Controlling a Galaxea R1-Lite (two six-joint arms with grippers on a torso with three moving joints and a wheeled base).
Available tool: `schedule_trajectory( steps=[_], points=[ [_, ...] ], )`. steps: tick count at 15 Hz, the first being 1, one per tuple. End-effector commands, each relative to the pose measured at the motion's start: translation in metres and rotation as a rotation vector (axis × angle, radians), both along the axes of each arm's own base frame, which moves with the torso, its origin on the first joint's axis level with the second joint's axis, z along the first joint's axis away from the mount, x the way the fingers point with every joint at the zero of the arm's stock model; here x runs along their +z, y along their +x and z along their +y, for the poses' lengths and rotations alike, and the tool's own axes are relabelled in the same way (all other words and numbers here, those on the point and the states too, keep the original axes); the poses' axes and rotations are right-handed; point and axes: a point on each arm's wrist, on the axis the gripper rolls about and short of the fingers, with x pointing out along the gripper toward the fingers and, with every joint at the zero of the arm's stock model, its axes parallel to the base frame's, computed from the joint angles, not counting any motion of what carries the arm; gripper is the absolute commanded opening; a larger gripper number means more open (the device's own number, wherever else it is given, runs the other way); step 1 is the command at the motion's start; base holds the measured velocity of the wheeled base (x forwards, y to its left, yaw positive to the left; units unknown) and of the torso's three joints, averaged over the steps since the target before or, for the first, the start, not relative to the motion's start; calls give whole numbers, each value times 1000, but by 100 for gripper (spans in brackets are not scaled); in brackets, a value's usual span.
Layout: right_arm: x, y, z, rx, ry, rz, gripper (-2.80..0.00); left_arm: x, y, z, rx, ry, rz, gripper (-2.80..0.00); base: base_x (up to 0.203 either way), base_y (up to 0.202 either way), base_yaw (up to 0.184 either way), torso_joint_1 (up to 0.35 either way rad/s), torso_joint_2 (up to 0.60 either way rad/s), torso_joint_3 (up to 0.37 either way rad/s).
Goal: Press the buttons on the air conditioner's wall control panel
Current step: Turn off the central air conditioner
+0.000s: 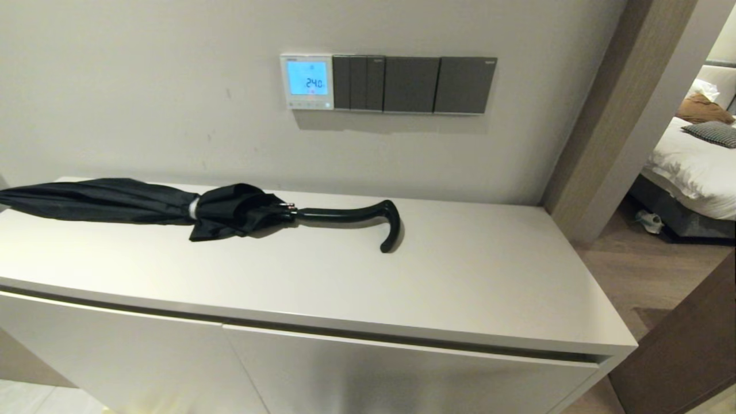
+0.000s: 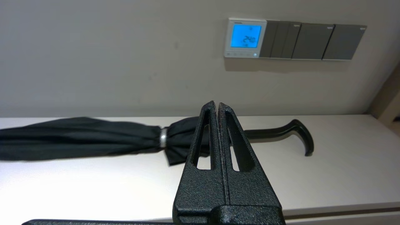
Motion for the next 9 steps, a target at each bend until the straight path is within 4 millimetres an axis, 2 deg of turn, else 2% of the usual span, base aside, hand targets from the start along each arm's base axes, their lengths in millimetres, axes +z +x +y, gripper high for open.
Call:
schedule_trajectory(
  steps=[1,5,9],
  points=[
    [-1,0,0,0,0,4,-280,-3,65,-8,-23,9,129,-280,0,0,0,0,0,0],
    [-1,0,0,1,0,4,-280,0,138,-19,-58,-12,151,-280,0,0,0,0,0,0],
    [-1,0,0,1,-2,3,-280,-4,190,-40,-116,-12,165,-280,0,0,0,0,0,0]
  ],
)
